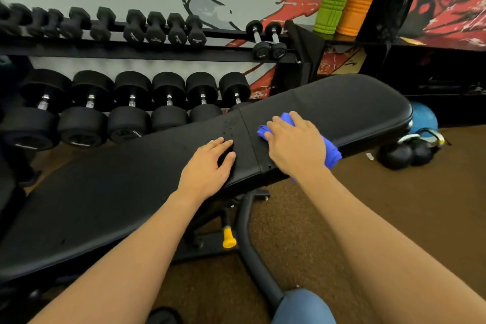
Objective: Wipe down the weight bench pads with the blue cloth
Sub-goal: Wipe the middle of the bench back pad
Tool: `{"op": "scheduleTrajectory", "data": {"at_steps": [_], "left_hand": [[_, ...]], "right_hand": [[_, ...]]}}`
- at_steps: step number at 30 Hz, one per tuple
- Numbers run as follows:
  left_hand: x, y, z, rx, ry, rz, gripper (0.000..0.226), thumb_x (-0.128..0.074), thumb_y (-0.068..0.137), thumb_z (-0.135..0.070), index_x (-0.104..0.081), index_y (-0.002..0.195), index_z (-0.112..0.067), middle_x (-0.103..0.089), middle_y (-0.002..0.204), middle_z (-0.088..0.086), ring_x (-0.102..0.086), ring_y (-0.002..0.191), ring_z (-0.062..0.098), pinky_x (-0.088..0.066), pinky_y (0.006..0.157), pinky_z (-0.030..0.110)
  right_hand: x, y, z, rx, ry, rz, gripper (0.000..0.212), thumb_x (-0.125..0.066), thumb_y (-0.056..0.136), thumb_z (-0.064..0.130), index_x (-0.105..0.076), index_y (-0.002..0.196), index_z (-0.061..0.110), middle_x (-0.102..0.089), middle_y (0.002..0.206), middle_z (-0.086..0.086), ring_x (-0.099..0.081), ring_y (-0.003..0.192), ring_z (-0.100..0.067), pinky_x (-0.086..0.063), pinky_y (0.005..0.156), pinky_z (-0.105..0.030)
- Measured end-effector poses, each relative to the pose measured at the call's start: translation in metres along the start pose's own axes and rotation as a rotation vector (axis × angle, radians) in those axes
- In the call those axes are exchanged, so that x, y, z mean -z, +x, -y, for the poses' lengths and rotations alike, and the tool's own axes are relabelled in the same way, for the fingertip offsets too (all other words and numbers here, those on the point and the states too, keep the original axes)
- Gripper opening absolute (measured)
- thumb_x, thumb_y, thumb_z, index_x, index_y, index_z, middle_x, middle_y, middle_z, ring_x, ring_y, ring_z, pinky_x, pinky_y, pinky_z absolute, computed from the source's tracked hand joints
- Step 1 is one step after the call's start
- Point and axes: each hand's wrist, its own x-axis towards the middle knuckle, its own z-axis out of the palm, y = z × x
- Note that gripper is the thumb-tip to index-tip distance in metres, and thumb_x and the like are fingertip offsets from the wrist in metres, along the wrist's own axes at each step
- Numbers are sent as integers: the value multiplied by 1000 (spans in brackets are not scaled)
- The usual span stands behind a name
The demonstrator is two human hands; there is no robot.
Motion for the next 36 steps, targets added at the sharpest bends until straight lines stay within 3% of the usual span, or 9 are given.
{"op": "scheduleTrajectory", "data": {"at_steps": [4,9,15,17,19,22,26,29,36], "left_hand": [[-2,0,-2,10,22,-21,48,-40,104,-53,-48,149,-38,-39,159,-12,-29,149,11,-31,117,37],[-3,1,0,16,60,-18,49,-38,104,-55,-46,149,-40,-38,160,-15,-28,150,10,-32,116,38],[-5,5,4,4,88,-1,50,-37,103,-59,-45,149,-42,-38,160,-15,-29,150,10,-34,117,42],[-5,3,4,10,92,3,50,-37,103,-58,-45,149,-42,-38,160,-15,-29,150,10,-33,117,43],[-3,3,2,17,93,-2,49,-38,103,-58,-46,149,-42,-38,160,-15,-30,150,11,-33,117,43],[-2,3,2,27,89,-16,48,-38,103,-57,-46,148,-43,-38,159,-16,-30,149,11,-33,116,44],[-6,2,2,25,75,-34,47,-39,104,-55,-47,148,-41,-39,159,-15,-31,149,10,-34,116,42],[-7,1,0,38,92,-57,46,-40,103,-54,-48,147,-43,-40,158,-16,-31,148,10,-37,112,42],[-6,2,-1,34,78,-46,46,-39,103,-55,-47,148,-44,-39,158,-17,-30,148,9,-36,112,44]], "right_hand": [[2,-10,-17,180,24,-24,42,-39,104,42,-61,132,22,-61,138,3,-49,133,-31,-46,100,-44],[7,3,-47,-173,-34,-49,38,-36,104,34,-63,125,17,-61,132,-1,-40,138,-33,-38,101,-45],[-7,-16,10,-85,4,-96,36,-39,102,34,-60,125,16,-59,137,-2,-37,141,-34,-33,106,-46],[0,-18,7,-30,26,-8,51,-31,104,47,-47,143,18,-47,151,-3,-26,147,-36,-29,111,-47],[14,-16,-10,125,74,177,72,-26,100,65,-16,160,27,-23,165,-5,-8,153,-37,-19,119,-49],[31,-11,-49,403,0,357,96,-38,86,82,9,158,40,-3,169,4,4,155,-31,-10,123,-47],[16,-13,-63,458,-154,178,108,-33,73,95,-19,159,33,-26,164,9,-12,155,-25,-12,123,-45],[2,-18,-43,437,-186,72,108,-21,77,93,-37,155,19,-42,157,-1,-32,148,-30,-33,116,-44],[-10,-32,-7,228,-63,-24,87,-11,95,74,-50,146,15,-52,149,-9,-40,142,-37,-40,109,-48]]}}
